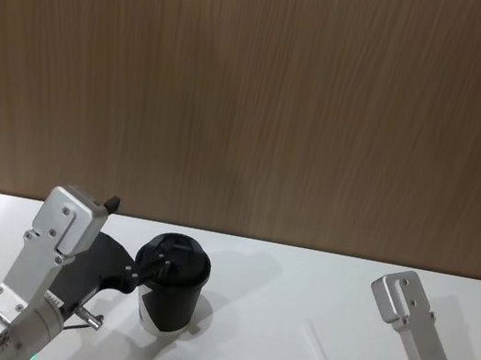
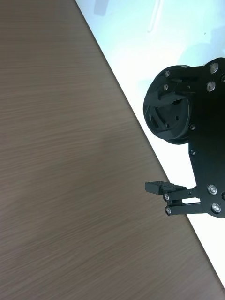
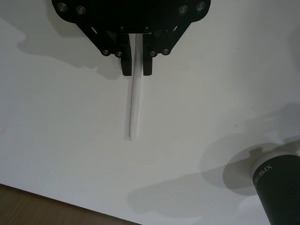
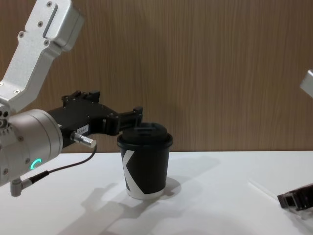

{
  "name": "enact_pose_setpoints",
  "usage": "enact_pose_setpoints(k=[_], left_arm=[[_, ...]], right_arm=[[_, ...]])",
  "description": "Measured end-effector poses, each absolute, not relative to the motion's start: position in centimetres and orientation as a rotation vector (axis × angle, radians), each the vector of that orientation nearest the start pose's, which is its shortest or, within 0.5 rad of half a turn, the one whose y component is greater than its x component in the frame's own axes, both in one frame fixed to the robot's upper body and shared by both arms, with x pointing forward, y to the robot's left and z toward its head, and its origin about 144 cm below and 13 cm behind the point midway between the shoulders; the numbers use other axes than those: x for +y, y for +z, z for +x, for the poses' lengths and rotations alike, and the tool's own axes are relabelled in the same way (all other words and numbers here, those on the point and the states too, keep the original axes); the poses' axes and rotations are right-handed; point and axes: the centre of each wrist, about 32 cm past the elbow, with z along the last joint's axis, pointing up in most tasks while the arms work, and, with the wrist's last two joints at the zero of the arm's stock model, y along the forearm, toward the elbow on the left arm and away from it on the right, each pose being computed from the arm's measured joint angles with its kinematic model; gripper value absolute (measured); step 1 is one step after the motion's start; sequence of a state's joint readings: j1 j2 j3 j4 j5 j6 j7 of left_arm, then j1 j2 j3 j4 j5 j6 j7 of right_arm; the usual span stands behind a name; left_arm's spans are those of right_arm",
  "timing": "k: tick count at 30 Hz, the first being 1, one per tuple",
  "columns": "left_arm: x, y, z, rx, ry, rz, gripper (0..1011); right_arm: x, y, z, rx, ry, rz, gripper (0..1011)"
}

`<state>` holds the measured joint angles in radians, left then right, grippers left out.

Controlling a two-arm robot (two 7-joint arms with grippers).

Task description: Pick up the straw with one hand, pass it to the other hand, and insert it into the cup.

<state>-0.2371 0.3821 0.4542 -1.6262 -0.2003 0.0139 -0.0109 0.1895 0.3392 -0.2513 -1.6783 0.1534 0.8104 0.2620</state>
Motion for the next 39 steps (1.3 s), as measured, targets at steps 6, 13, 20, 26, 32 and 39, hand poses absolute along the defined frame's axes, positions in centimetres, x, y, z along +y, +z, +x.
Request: enact_pose_setpoints(k=[6,13,20,26,32,39], left_arm=[[19.8,120.4,49.2,-0.268,1.124,0.061,1003],[19.8,120.4,49.2,-0.268,1.124,0.061,1003],[19.8,120.4,49.2,-0.268,1.124,0.061,1003],[19.8,120.4,49.2,-0.268,1.124,0.061,1003],[19.8,120.4,49.2,-0.268,1.124,0.061,1003],[19.8,120.4,49.2,-0.268,1.124,0.061,1003]], right_arm=[[-24.1,122.2,49.4,0.296,-1.107,-0.604,50],[-24.2,122.2,49.3,0.296,-1.107,-0.606,2],[-24.3,122.2,49.3,0.294,-1.105,-0.608,0],[-24.4,122.3,49.3,0.291,-1.106,-0.607,0],[-24.5,122.5,49.2,0.283,-1.107,-0.592,0],[-24.7,123.2,49.1,0.265,-1.116,-0.55,0]])
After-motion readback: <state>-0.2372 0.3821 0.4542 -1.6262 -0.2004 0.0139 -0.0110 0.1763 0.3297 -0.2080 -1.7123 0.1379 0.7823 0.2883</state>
